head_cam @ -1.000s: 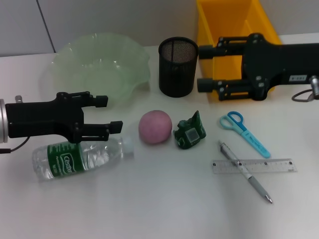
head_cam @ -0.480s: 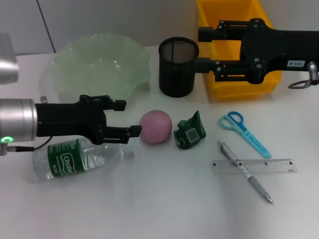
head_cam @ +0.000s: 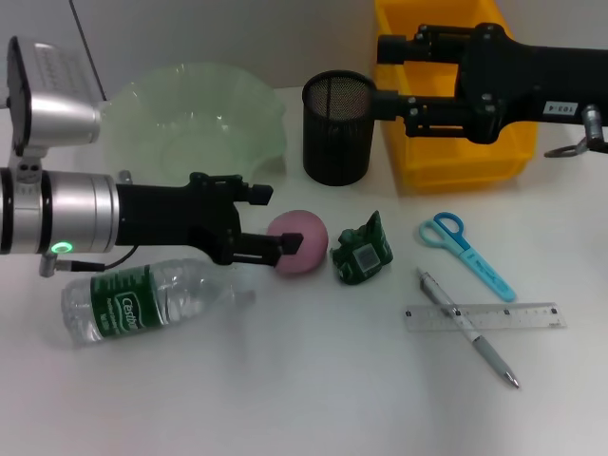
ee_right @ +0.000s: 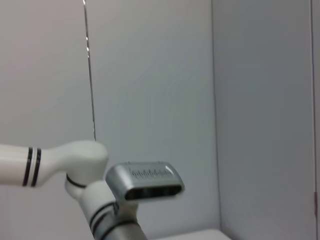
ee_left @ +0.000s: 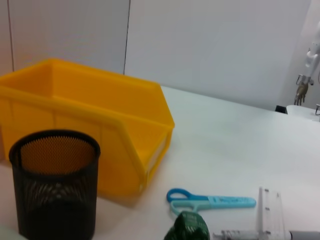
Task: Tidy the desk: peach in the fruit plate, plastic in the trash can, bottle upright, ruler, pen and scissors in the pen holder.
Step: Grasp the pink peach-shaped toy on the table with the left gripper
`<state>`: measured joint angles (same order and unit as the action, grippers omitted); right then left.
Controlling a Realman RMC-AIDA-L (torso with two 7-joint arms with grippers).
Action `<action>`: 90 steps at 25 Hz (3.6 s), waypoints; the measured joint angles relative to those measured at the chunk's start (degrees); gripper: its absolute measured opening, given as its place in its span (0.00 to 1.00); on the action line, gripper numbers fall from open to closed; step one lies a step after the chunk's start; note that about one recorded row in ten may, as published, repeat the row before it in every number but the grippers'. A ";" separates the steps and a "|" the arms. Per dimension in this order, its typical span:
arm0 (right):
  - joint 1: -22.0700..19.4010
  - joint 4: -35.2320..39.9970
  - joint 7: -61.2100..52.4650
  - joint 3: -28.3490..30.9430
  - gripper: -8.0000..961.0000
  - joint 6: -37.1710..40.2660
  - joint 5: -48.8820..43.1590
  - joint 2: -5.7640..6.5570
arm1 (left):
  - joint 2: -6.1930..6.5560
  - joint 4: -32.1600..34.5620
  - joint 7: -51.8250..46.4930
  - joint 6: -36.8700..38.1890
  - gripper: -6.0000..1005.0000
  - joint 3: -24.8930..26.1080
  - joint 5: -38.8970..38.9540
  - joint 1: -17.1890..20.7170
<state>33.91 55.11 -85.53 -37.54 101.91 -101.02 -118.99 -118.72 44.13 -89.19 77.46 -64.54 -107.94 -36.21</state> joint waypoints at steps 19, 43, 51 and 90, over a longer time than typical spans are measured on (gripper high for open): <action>0.11 -2.93 0.47 -0.59 0.71 -0.45 1.39 -0.02 | -0.07 -1.50 -4.69 -7.93 0.82 -10.94 3.91 -3.55; 0.97 -3.26 0.72 -4.91 0.71 -5.23 1.16 -0.01 | -0.38 -2.20 -11.53 -20.33 0.80 -20.23 1.25 -6.63; 1.53 -3.26 0.41 -4.92 0.71 -5.25 1.00 -0.01 | -0.37 -2.00 -13.25 -20.82 0.72 -20.35 -2.74 -7.26; 1.92 -3.26 0.01 -5.79 0.71 -7.31 0.82 0.08 | -0.46 -1.03 -17.35 -22.20 0.72 -24.74 -10.52 -8.40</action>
<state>35.83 51.86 -85.52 -43.33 94.60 -100.20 -118.91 -119.18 43.11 -106.55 55.26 -89.27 -118.46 -44.61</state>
